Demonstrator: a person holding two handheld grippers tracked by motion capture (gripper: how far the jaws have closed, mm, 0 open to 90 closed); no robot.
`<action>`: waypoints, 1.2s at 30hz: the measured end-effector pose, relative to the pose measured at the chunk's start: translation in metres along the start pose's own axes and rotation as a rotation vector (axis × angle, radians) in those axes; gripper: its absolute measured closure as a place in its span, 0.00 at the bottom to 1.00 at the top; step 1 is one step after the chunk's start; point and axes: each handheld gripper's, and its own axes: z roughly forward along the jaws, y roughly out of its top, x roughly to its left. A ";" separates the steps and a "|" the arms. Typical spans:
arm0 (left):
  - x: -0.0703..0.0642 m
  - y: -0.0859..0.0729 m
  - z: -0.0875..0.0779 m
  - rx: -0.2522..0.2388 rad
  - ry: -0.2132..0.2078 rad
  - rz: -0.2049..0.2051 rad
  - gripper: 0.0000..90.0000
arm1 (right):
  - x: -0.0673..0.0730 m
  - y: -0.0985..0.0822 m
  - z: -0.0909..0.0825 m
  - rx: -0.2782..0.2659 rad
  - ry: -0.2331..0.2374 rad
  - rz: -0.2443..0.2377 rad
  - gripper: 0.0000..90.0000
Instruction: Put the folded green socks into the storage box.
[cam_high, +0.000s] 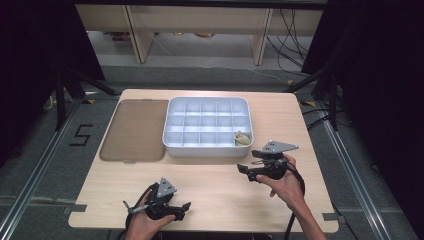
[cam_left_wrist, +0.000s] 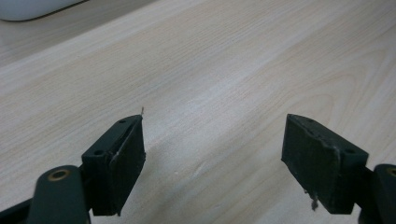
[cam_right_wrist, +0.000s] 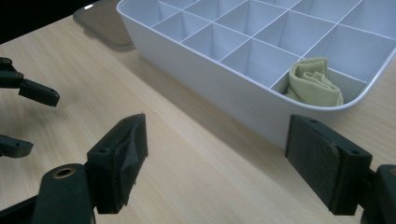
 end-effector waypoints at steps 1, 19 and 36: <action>0.000 0.000 0.000 0.000 0.000 0.001 0.23 | 0.001 -0.001 0.000 0.004 -0.012 -0.005 0.24; 0.001 0.000 -0.001 0.014 -0.007 0.015 0.23 | 0.010 -0.019 0.004 0.030 0.008 -0.042 0.25; 0.000 0.000 -0.001 0.012 -0.005 0.029 0.23 | 0.012 -0.036 0.000 0.056 0.017 -0.035 0.24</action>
